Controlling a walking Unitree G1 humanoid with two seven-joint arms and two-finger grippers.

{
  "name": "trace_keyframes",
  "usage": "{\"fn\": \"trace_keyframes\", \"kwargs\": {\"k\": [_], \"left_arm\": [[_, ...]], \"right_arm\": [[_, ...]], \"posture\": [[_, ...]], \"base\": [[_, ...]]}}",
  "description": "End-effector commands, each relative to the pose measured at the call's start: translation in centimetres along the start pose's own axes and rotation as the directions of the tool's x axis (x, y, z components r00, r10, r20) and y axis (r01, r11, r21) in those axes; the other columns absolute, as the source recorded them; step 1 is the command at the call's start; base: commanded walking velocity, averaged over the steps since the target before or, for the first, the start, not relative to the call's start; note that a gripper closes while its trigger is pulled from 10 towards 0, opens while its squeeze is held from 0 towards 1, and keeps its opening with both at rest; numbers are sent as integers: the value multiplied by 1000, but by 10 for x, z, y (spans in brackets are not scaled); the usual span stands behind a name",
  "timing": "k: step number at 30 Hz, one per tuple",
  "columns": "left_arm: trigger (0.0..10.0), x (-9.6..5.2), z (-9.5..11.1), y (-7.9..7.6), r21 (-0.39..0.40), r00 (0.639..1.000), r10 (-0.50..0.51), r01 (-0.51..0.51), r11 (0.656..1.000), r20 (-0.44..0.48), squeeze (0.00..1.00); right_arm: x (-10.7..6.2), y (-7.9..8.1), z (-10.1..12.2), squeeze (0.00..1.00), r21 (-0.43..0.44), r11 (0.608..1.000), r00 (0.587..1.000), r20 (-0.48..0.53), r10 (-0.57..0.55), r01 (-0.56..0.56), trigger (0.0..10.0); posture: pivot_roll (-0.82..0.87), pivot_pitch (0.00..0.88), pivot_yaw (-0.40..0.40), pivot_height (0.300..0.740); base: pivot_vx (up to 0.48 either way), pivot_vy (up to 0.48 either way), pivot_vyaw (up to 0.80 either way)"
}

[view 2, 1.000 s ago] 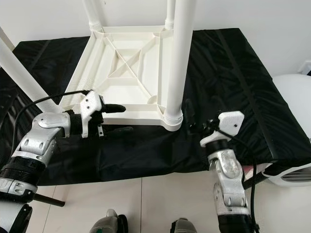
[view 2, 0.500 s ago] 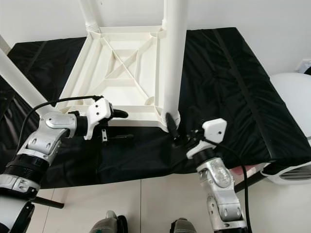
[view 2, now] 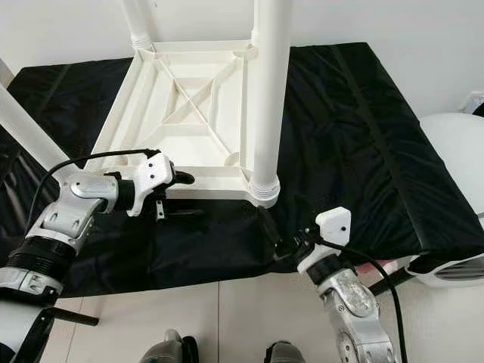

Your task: Building children table

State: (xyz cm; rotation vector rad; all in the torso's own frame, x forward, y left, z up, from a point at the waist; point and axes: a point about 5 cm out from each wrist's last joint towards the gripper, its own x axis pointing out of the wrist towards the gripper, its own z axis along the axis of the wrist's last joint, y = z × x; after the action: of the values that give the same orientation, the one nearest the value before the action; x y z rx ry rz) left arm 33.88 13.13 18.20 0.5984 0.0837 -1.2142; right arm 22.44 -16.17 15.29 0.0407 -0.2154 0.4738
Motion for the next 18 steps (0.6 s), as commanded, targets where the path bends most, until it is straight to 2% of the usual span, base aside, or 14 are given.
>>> {"fn": "trace_keyframes", "kwargs": {"k": [1, 4, 6, 10, 18], "left_arm": [[10000, -8, -8, 13, 5, 962, 272, -272, 962, -29, 0], [10000, -9, -13, 13, 10, 959, 277, -277, 961, -55, 0], [10000, -9, -14, 14, 8, 959, 276, -276, 961, -61, 0], [10000, -7, -14, 14, 6, 960, 272, -273, 962, -66, 0], [10000, 9, -15, 12, 13, 976, 177, -177, 984, -129, 0]], "right_arm": [[-6, 11, 0, 0, 33, 996, 996, -30, 81, -80, 10000], [-14, 25, -1, 0, 73, 980, 980, -64, 191, -186, 10000], [-15, 29, -1, 0, 82, 974, 974, -68, 215, -209, 10000], [-14, 31, 1, 0, 86, 970, 970, -66, 234, -228, 10000], [-7, 35, 6, 0, 97, 965, 967, -50, 250, -245, 10000]], "posture": [[-7, 171, 85, 740], [-7, 173, 86, 740], [-7, 173, 86, 740], [-2, 175, 83, 740], [14, 186, 82, 740]], "base": [[0, 0, 0], [0, 0, 0], [0, 0, 0], [0, 0, 0], [0, 0, 0]]}}
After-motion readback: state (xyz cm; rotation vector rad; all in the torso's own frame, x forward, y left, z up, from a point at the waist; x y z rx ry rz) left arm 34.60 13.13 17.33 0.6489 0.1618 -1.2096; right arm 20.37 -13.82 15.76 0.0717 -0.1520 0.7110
